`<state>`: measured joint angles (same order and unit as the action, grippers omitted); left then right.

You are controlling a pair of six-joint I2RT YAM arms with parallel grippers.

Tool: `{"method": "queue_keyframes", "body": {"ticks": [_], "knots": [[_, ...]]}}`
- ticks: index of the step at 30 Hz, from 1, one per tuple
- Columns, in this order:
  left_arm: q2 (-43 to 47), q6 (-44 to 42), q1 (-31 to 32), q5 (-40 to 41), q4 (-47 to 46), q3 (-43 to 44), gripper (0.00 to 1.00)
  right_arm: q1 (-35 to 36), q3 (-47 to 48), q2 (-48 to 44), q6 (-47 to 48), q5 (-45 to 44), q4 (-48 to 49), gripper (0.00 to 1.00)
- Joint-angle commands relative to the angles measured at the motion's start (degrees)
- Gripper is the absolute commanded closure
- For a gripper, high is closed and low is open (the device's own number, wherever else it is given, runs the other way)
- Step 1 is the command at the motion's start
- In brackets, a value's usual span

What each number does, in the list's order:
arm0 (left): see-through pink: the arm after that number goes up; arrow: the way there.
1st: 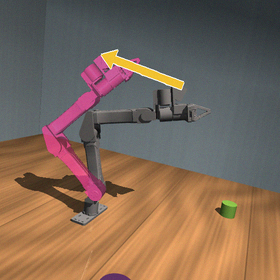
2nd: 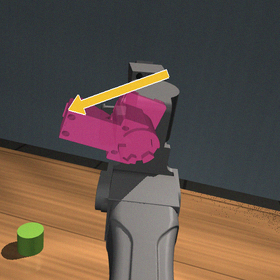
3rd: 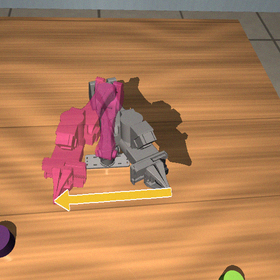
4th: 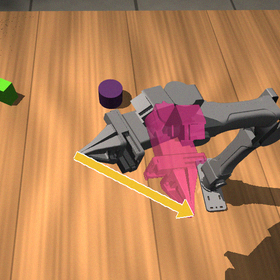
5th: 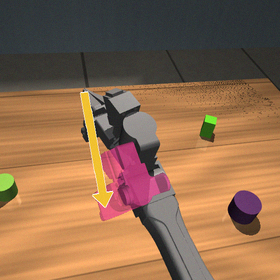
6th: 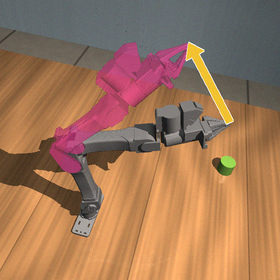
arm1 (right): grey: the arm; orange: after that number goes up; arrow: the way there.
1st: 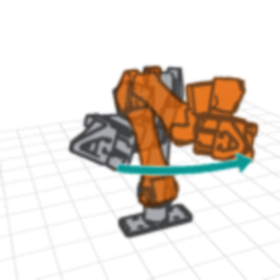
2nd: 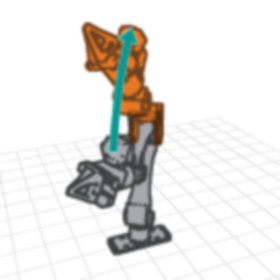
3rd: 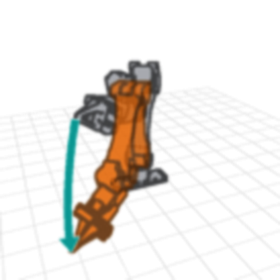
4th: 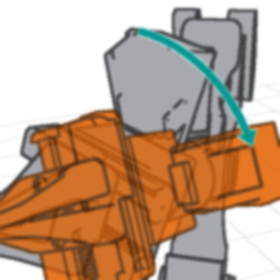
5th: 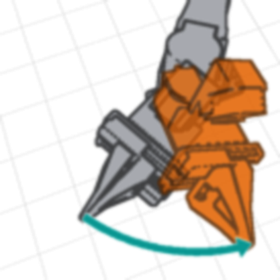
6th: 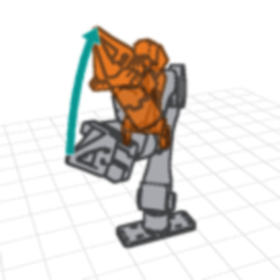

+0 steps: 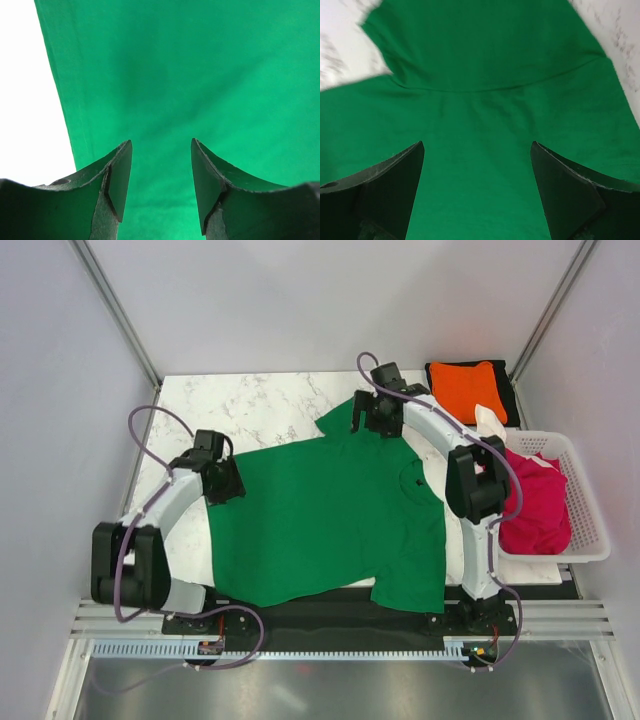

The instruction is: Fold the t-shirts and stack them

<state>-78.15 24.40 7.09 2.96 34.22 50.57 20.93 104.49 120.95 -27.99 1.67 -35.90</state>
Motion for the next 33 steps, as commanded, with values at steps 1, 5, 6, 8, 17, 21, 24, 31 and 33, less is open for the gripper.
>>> {"method": "queue_keyframes", "body": {"ticks": [1,5,6,8,17,21,24,31,33], "knots": [[-6.1,1.5,-1.6,3.0,0.1,4.6,0.43,0.5,5.2,5.3,5.4,-3.3,-10.2,0.05],[-15.9,1.6,-3.3,3.0,0.1,8.3,0.43,0.7,9.6,11.0,6.4,-3.6,-12.2,0.05],[-17.5,1.5,-3.6,3.2,0.1,9.3,0.43,0.7,11.7,12.1,6.5,-3.7,-12.4,0.05],[-21.2,1.0,-4.1,3.8,0.5,12.8,0.44,0.6,14.1,15.4,6.7,-3.7,-13.7,0.05],[-41.5,-1.4,-5.1,5.6,5.9,35.2,0.44,-2.7,25.3,25.6,3.9,-1.8,-15.3,0.03],[-50.5,-1.9,-5.2,5.6,10.2,47.9,0.44,-5.2,30.1,28.6,1.7,0.6,-14.3,0.03],[-57.3,-1.8,-5.3,5.3,13.9,58.9,0.45,-6.9,33.1,30.6,-0.7,-0.1,-12.2,0.02],[-66.9,-1.1,-6.7,1.7,24.6,88.4,0.43,-9.8,37.4,32.2,-3.6,3.4,1.4,0.02],[-61.6,-0.8,-6.7,1.9,24.7,87.6,0.42,-9.7,41.4,32.2,-2.2,5.0,4.9,0.02]]}}
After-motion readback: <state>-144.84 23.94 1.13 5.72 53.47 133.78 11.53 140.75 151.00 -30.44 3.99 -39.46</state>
